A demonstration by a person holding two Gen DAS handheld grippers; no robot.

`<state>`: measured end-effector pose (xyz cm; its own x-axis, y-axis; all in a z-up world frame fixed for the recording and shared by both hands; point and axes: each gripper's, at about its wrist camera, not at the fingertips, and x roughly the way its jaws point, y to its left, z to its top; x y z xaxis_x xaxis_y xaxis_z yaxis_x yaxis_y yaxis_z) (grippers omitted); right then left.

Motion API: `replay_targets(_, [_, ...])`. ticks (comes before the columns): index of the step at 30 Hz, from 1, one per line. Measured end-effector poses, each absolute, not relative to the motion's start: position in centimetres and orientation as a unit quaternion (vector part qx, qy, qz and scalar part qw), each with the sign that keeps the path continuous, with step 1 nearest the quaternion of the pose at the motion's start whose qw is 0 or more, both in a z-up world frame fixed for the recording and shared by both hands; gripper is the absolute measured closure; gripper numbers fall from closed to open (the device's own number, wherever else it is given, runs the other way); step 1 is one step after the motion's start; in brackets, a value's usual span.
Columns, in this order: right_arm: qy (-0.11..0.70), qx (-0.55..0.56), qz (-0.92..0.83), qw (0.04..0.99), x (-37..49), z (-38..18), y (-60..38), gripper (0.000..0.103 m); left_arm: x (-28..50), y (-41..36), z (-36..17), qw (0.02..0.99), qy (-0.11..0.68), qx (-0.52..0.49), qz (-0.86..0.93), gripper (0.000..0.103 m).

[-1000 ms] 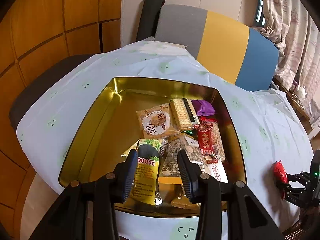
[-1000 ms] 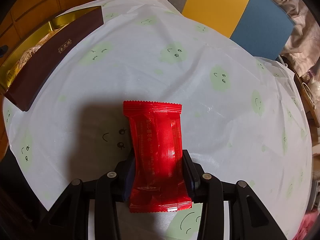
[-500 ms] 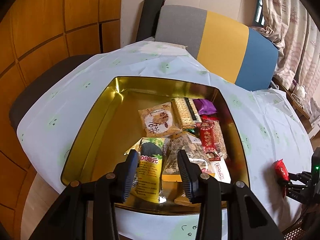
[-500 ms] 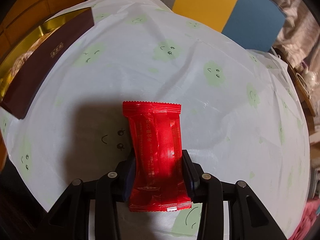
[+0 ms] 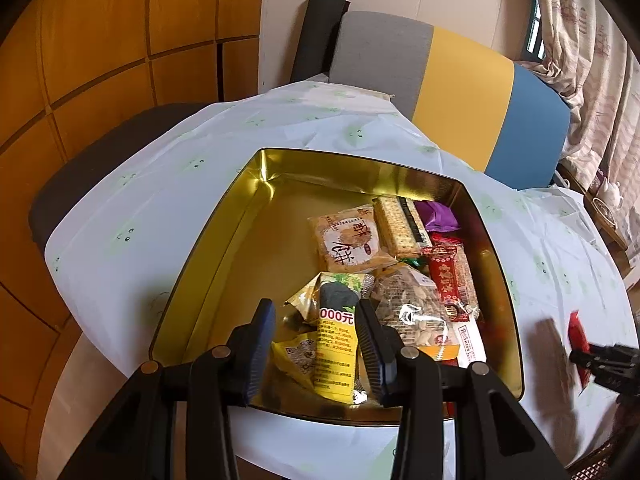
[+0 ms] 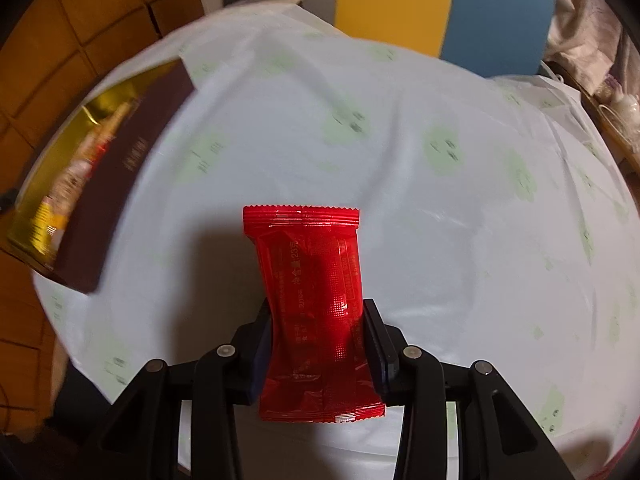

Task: Organize snacks
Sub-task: 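Lower the red packet into the gold tin and open the right tool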

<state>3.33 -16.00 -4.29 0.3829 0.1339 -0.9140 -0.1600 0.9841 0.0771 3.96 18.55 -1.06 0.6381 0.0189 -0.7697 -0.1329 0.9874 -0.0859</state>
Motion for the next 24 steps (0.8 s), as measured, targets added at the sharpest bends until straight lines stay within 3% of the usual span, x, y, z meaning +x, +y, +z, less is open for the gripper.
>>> replay_targets(13, [0.454, -0.051, 0.255, 0.852, 6.3, 4.3, -0.1, 0.062, 3.5, 19.3, -0.6, 0.906, 0.415, -0.069, 0.045, 0.061])
replay_targets(24, [0.493, -0.079, 0.268, 0.824, 11.0, -0.5, 8.1, 0.061, 4.0, 20.2, -1.4, 0.902, 0.423, -0.073, 0.047, 0.061])
